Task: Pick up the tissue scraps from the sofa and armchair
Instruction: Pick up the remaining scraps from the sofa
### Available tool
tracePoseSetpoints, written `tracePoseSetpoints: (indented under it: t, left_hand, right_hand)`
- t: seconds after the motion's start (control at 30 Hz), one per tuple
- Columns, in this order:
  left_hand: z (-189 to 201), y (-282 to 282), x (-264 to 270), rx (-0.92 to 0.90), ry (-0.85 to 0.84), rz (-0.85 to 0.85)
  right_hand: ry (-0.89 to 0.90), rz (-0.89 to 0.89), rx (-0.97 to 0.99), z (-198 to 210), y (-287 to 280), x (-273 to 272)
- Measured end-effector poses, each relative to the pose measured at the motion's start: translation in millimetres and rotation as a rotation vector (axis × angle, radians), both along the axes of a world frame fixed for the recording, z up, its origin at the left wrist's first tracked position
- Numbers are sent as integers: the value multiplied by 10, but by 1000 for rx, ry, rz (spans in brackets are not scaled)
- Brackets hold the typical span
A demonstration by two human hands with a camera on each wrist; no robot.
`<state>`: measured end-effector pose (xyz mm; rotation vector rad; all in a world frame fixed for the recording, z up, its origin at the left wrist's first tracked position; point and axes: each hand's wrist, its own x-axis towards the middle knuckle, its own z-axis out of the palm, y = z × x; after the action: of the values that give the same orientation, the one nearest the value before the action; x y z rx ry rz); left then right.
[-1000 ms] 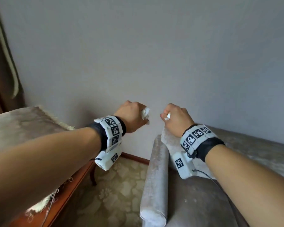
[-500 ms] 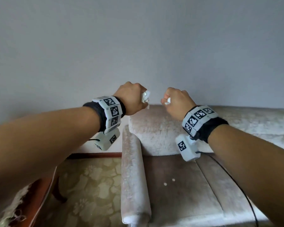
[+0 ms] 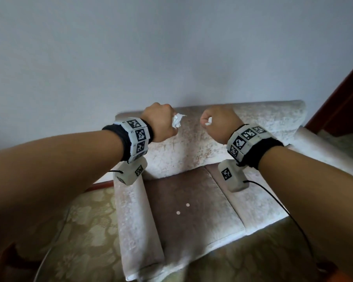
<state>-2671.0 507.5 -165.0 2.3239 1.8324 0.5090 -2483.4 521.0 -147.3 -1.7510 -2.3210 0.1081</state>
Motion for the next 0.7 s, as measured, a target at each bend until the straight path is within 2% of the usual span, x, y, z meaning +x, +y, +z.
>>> tracePoseSetpoints:
  t: [0.07, 0.23, 0.43, 0.57, 0.7]
  left_hand:
    - [-45, 137, 114, -11, 7, -3]
    - [-180, 598, 387, -38, 17, 31]
    - [-495, 1302, 745, -76, 50, 198]
    - [-820, 1719, 1075, -164, -46, 334]
    - [-1201, 1898, 1325, -267, -171, 478]
  right_hand:
    - [-35, 38, 3, -42, 117, 124]
    - [30, 52, -33, -186, 682, 384]
    - [77, 188, -41, -497, 1541, 713]
    - [114, 305, -113, -790, 2110, 1037]
    - [82, 372, -194, -1151, 2506, 1242]
